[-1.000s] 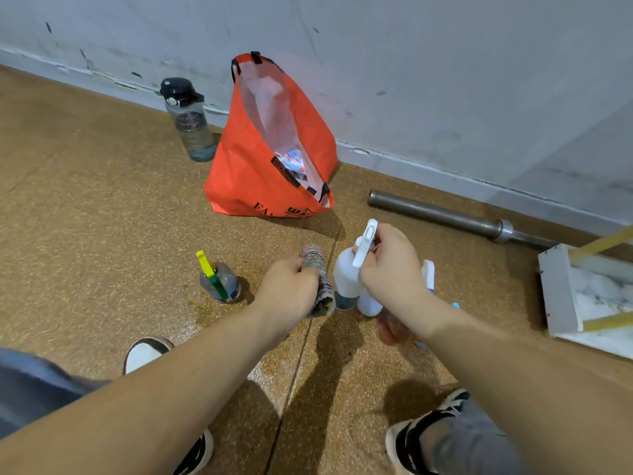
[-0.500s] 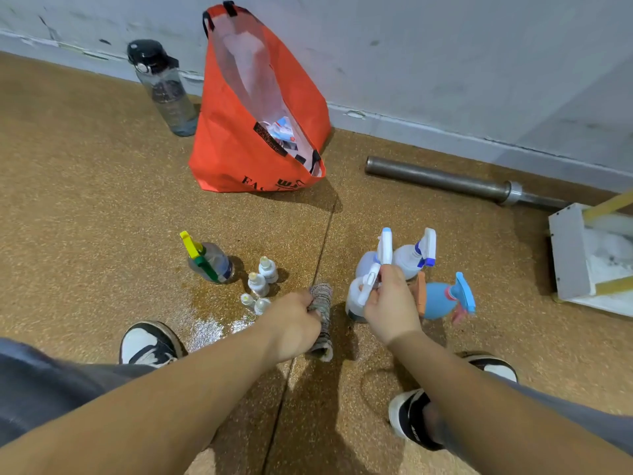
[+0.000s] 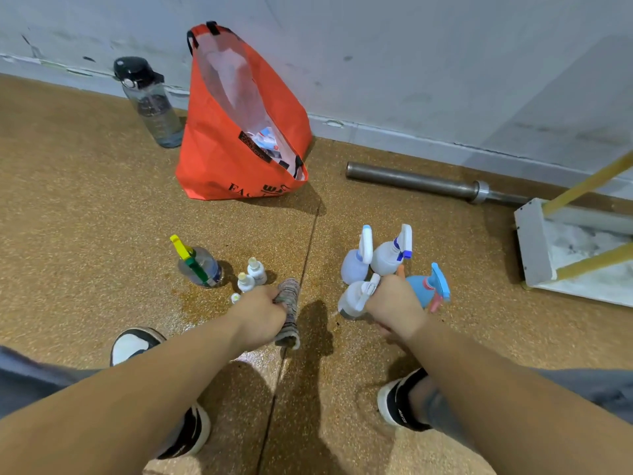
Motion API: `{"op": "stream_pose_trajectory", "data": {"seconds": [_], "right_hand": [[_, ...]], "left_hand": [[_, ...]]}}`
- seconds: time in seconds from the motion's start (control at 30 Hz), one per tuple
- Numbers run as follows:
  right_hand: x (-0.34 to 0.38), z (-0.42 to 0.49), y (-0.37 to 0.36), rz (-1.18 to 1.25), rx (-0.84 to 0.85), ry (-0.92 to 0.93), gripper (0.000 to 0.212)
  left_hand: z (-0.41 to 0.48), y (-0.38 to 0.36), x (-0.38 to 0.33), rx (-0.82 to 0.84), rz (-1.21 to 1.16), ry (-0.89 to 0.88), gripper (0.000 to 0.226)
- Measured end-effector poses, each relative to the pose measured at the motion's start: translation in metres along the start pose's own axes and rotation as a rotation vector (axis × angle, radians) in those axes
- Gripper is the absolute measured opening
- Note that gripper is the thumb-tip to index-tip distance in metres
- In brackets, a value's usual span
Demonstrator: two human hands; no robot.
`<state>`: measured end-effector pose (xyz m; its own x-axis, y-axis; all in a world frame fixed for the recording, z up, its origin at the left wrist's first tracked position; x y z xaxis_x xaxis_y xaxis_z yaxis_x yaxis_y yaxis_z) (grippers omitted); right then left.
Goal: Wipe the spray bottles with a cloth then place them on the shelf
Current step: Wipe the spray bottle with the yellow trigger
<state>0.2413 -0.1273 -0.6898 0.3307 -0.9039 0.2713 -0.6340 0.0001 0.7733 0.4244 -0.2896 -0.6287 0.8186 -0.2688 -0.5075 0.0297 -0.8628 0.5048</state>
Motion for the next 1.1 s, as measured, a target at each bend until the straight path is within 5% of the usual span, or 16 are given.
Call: {"op": "stream_pose_trajectory", "data": {"seconds": [0.1,0.23,0.47,0.57,0.67,0.73,0.8,0.93,1.1], "right_hand": [[0.016,-0.024,0.021,0.126,0.173,-0.18,0.017],[0.051,-0.048,0.041,-0.213,0.372,-0.164,0.027],[0.123,-0.054,0.01,0.186,0.372,0.058,0.047],[0.164,-0.055,-0.003,0.169,0.371,0.211,0.038],[0.202,-0.051,-0.012,0.112,0.366,0.341,0.032],[0.219,-0.041,-0.02,0.135,0.36,0.388,0.031],[0.227,-0.031,-0.029,0.198,0.339,0.407,0.033],[0.211,-0.009,-0.046,0.304,0.285,0.384,0.037],[0.189,0.007,-0.067,0.53,0.332,0.242,0.035]], "left_hand": [[-0.013,0.005,-0.001,-0.015,-0.069,-0.034,0.016],[-0.031,0.014,0.008,-0.062,-0.132,-0.078,0.011],[-0.043,0.05,0.039,-0.176,-0.176,-0.026,0.029],[-0.037,0.068,0.058,-0.273,-0.178,0.003,0.021],[-0.024,0.089,0.081,-0.373,-0.235,0.058,0.045],[-0.012,0.105,0.094,-0.42,-0.283,0.129,0.034],[0.004,0.117,0.106,-0.451,-0.259,0.211,0.025],[0.036,0.126,0.109,-0.427,-0.115,0.342,0.056],[0.069,0.122,0.103,-0.416,0.003,0.424,0.056]]}}
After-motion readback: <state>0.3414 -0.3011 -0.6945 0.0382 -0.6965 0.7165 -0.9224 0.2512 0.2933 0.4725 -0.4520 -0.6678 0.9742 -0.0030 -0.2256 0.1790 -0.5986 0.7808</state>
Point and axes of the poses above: each hand's wrist, its own z-axis towards the middle knuckle, its own y-axis out of the back of the hand, x = y × z, the point moved 1 cm from there along z, towards the middle knuckle, and after that the axes turned 3 degrees about z, right-handed, at the moved point
